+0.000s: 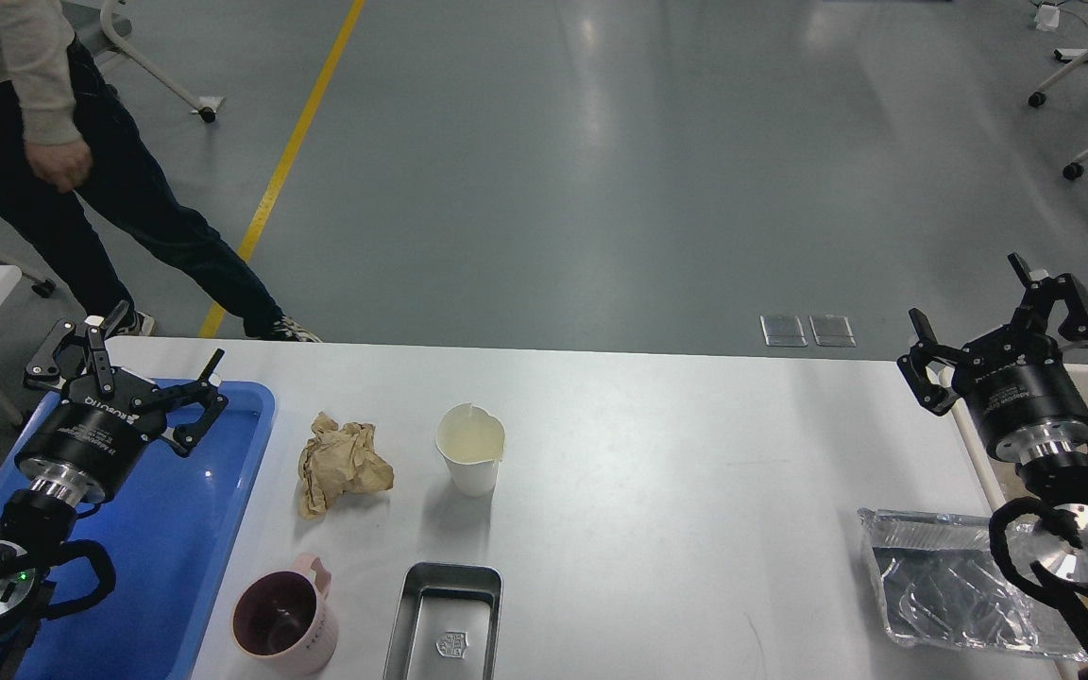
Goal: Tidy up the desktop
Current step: 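Move the left gripper down toward the pink mug, then grasp the pink mug with the left gripper, then lift the pink mug and place it in the blue tray, then release the mug and raise the left gripper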
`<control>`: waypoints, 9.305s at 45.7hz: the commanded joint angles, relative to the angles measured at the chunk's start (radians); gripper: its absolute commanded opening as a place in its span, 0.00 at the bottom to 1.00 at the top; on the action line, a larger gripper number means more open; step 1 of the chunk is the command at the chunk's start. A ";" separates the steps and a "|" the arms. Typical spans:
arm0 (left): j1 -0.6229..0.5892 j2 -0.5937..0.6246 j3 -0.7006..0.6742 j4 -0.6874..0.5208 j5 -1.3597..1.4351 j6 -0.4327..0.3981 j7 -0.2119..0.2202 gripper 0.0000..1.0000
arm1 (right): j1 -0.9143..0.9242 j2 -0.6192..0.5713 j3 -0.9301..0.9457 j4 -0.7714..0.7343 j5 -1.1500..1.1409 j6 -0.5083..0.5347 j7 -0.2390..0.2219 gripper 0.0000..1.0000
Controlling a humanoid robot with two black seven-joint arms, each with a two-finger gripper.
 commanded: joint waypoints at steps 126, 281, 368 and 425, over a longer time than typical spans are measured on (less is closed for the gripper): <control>0.303 1.064 0.219 -0.253 0.606 0.083 -0.021 0.96 | -0.005 0.040 -0.037 -0.025 -0.142 0.000 -0.001 1.00; -0.171 1.001 0.804 -0.405 1.003 -0.162 -0.060 0.00 | 0.006 0.015 -0.069 -0.040 -0.154 -0.002 -0.003 1.00; -0.159 0.797 0.937 0.027 1.127 -0.124 -0.063 0.02 | -0.004 0.020 -0.072 -0.057 -0.165 0.000 -0.003 1.00; -0.173 0.941 0.711 -0.230 1.109 -0.098 -0.193 0.95 | 0.004 0.023 -0.072 -0.057 -0.165 0.000 -0.003 1.00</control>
